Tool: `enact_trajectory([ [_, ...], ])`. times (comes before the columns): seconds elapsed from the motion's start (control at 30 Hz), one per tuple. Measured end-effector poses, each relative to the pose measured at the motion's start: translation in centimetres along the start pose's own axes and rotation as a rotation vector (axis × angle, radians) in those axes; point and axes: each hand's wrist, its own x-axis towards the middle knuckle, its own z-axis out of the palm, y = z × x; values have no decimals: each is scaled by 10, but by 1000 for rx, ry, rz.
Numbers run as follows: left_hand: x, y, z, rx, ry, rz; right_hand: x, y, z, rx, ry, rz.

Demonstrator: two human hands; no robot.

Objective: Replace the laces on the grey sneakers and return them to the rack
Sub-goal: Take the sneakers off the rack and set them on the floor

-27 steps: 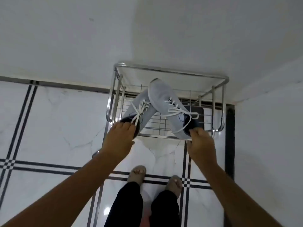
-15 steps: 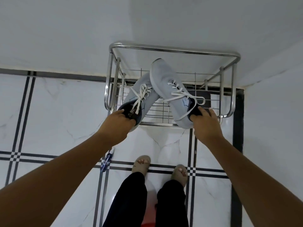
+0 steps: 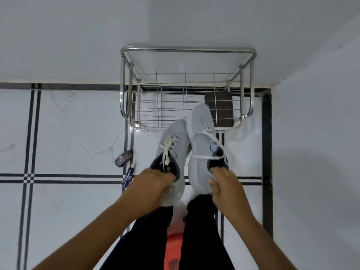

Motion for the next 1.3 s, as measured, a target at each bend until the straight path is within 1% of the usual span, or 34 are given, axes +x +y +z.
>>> enact_trajectory([
  [0.07,-10,18,15,-76,-102,-32,-31,5,8,7,-25,24],
  [0.17,-14,32,51,-133,-205,-65,-61,23,30,43,-98,139],
  [0.23,-8,33,80,-87,-249,-69,-69,42,48,72,-143,214],
  [0.33,16,25,127,11,-370,-65,-65,73,82,81,-184,270],
  [0.4,38,15,162,54,-379,-38,-54,97,110,72,-162,301],
  [0.47,58,2,203,118,-406,-98,-37,123,142,37,-118,306],
  [0.5,70,-9,233,189,-407,-127,-27,141,164,4,-112,316],
  [0.57,93,-28,280,240,-354,-181,-2,168,199,-50,-96,332],
  [0.6,104,-38,306,271,-299,-178,10,183,218,-67,-59,328],
  [0.67,120,-48,332,287,-221,-135,33,200,240,-85,19,317],
  [0.7,128,-56,350,291,-152,-116,45,212,255,-103,63,289],
  [0.77,143,-77,392,282,-45,-146,70,236,289,-128,178,207],
  [0.83,158,-98,424,269,16,-152,88,257,320,-181,230,153],
  [0.97,172,-136,480,252,128,-114,107,291,379,-283,325,117],
  [1.1,182,-157,513,254,287,-76,128,304,412,-267,471,101],
  [1.17,184,-156,520,253,359,-74,132,303,415,-242,510,93],
  [1.27,182,-151,517,241,363,-97,126,301,406,-223,495,71],
  [1.3,180,-149,514,228,312,-111,123,301,401,-214,440,75],
])
